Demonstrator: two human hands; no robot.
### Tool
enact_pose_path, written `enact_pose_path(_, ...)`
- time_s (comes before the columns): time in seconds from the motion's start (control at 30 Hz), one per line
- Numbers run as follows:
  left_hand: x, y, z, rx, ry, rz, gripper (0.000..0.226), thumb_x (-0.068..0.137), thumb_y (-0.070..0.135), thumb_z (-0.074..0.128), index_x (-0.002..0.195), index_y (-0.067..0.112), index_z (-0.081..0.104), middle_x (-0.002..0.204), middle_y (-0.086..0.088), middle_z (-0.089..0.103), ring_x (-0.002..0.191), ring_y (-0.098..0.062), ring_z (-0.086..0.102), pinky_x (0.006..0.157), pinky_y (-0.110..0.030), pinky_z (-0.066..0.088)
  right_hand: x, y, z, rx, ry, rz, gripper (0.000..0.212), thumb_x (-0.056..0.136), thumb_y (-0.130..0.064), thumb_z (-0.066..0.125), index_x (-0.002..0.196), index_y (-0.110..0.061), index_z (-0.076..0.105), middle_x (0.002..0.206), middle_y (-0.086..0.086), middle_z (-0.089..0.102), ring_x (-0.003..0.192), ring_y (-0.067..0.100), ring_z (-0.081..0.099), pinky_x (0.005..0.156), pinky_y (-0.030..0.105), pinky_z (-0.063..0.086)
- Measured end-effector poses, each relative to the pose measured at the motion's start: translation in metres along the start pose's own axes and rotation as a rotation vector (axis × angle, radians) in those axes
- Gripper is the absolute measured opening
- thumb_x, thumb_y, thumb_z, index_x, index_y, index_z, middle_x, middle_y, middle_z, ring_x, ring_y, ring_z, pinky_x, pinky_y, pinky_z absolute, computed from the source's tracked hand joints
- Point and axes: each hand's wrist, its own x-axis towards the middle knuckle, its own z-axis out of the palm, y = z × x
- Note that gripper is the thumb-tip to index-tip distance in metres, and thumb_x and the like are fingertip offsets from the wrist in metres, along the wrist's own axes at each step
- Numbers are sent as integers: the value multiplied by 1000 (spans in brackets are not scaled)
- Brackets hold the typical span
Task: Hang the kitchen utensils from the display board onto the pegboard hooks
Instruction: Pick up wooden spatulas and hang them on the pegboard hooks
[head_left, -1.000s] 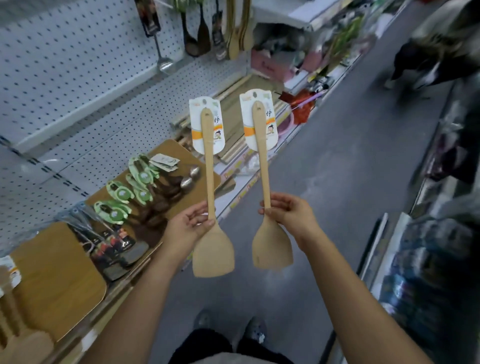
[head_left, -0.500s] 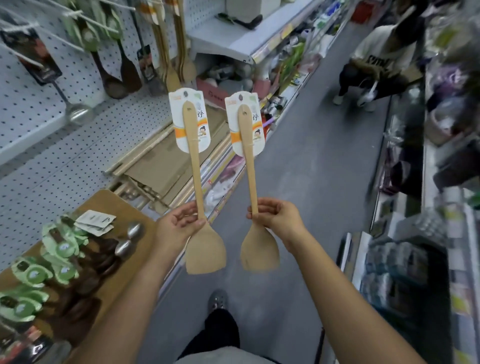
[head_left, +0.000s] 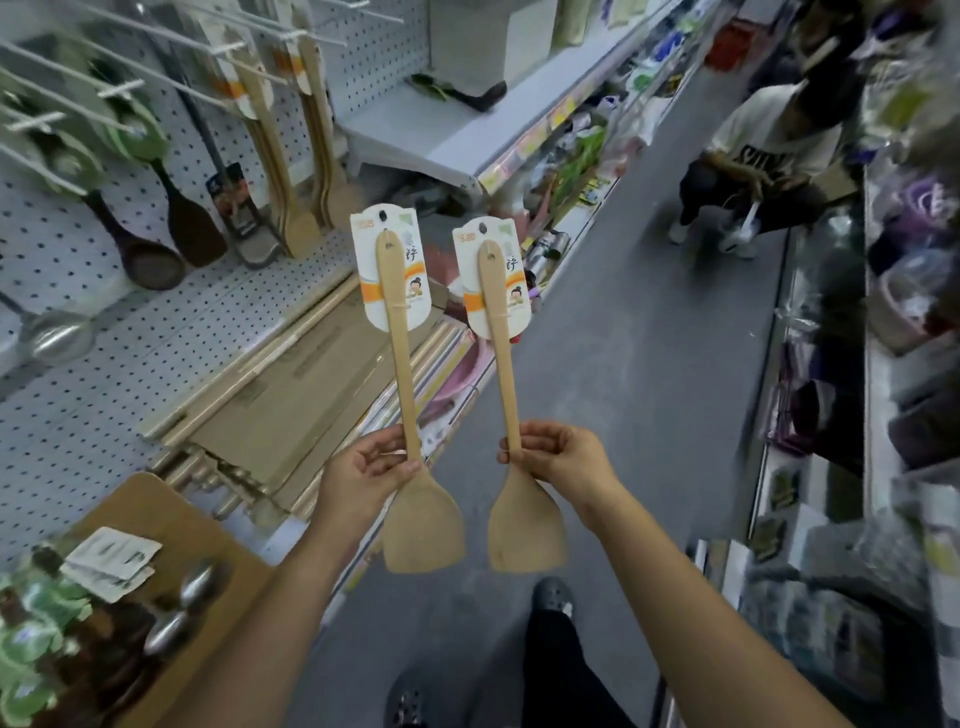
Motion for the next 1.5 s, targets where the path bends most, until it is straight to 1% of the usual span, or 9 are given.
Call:
enact_pose_path(0.23,60,11,83,-16,178,12,40,78,-9,74,104,21,69,98,1,77,86,-16,70,74,-22,55,103,-40,-68,-70,-201,-62,17,87,6,68,101,-2,71,92,15,77,88,24,75,84,35,59)
enact_pose_path(0.47,82,26,126,-64,398,-21,41,78,-9,74,105,20,68,95,4,77,83,-12,71,74,-23,56,177,-72,-103,-197,-364,-69,20,87,11,65,105,3,71,91,17,76,84,21,74,81,35,57)
enact_pose_path(0.57,91,21,126,-64,494,-33,42,75,-11,75,103,20,68,93,5,77,81,-16,71,79,-33,55,203,-77,-99,-234,-406,-56,17,88,8,66,103,1,72,89,14,77,83,22,73,76,34,58)
enact_pose_path(0.67,108,23,125,-63,584,-31,37,76,-11,75,97,19,69,87,9,77,78,-9,72,75,-25,56,230,-91,-86,-257,-449,-36,15,88,6,67,101,-1,73,88,12,77,84,23,74,71,29,57)
enact_pose_path(0.83,148,24,109,-152,663,-17,30,79,-11,72,97,14,72,89,-4,77,84,-18,72,82,-31,54,274,-126,-55,-335,-539,-88,17,89,5,67,96,-7,77,91,13,77,91,34,71,85,49,54)
enact_pose_path(1.0,187,27,105,-193,704,34,32,70,-14,78,94,5,70,78,-9,76,70,-14,72,67,-14,53,311,-166,-37,-323,-549,-142,20,86,9,68,92,-8,76,89,13,78,94,31,74,83,39,58)
enact_pose_path(1.17,211,33,95,-124,707,51,31,73,-18,73,93,6,72,82,-10,76,73,-12,69,70,-13,53,343,-190,-25,-272,-513,-185,24,88,12,63,97,-6,75,94,16,77,97,34,73,93,54,52)
enact_pose_path(1.4,236,41,90,-45,755,27,31,75,-12,76,98,8,72,94,-13,75,85,-22,72,76,-18,54,382,-206,-21,-226,-533,-154,21,87,12,65,104,1,70,93,16,77,93,30,74,88,46,55)
enact_pose_path(1.5,244,48,98,-54,814,32,32,74,-12,76,98,9,72,92,-12,76,85,-24,72,75,-18,55,396,-216,-25,-251,-587,-174,20,88,9,66,100,-6,72,88,11,78,83,17,75,70,29,56)
